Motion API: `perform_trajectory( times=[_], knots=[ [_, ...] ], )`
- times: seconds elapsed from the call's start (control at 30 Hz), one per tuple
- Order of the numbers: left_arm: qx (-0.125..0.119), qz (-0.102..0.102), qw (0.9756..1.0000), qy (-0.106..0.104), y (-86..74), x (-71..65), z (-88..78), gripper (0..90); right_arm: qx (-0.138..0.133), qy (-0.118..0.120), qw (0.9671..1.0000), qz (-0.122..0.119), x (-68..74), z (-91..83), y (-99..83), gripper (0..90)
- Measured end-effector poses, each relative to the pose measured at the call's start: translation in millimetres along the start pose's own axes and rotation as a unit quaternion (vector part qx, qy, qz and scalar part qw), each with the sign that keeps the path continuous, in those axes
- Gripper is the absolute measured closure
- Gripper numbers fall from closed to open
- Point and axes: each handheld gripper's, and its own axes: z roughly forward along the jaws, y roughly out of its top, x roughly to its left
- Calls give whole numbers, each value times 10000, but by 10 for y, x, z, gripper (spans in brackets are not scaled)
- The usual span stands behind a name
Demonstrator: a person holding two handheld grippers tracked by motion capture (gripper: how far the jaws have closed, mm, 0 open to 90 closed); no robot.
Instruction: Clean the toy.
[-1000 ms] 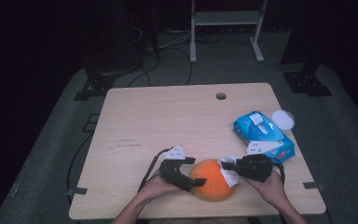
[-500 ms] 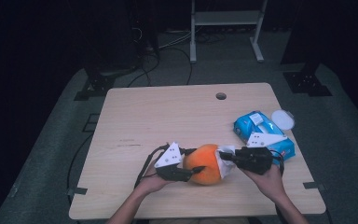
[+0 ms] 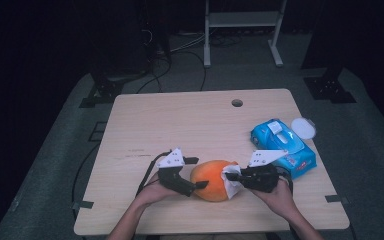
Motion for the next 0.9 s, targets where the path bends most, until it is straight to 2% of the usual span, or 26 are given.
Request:
perform_trajectory(
  times=[0.1,0.17,0.23,0.3,0.37,0.43,0.47,0.53,0.6,0.63,0.67,0.73,0.8,0.9],
  knots=[
    [136,42,9999,-33,27,-63,14,242,14,-28,10000,6,-23,3,6,858],
    [239,124,9996,-86,39,-79,-10,254,14,-11,10000,-14,-35,19,16,858],
    [224,72,9997,-77,21,-62,-26,252,15,-2,10000,-25,-44,26,19,858],
    [236,19,9997,22,15,-47,-19,192,5,16,10000,-28,-31,30,16,858],
    [342,-141,9993,84,14,-35,12,102,34,27,10000,-67,-10,23,14,858],
    [390,-174,9991,12,-2,-43,43,128,75,40,9999,-78,13,4,18,858],
    [396,-61,9992,53,-3,-65,55,157,81,32,9999,-81,27,-4,25,858],
    [408,101,9990,122,30,-105,65,207,49,-18,9997,-238,93,-14,62,858],
    [421,253,9986,176,69,-169,100,223,-35,65,9993,-372,181,19,127,859],
    [465,430,9978,194,91,-219,132,225,-59,102,9987,-487,229,58,169,859],
    [488,511,9973,194,99,-241,145,229,-51,156,9978,-641,298,122,232,859],
    [529,702,9959,202,105,-278,154,239,-58,178,9970,-750,345,175,288,859],
    [527,767,9954,207,99,-294,148,251,-34,80,9963,-852,349,210,343,859],
    [474,701,9963,172,77,-273,135,254,-49,-132,9966,-806,239,168,338,859]
  ],
)
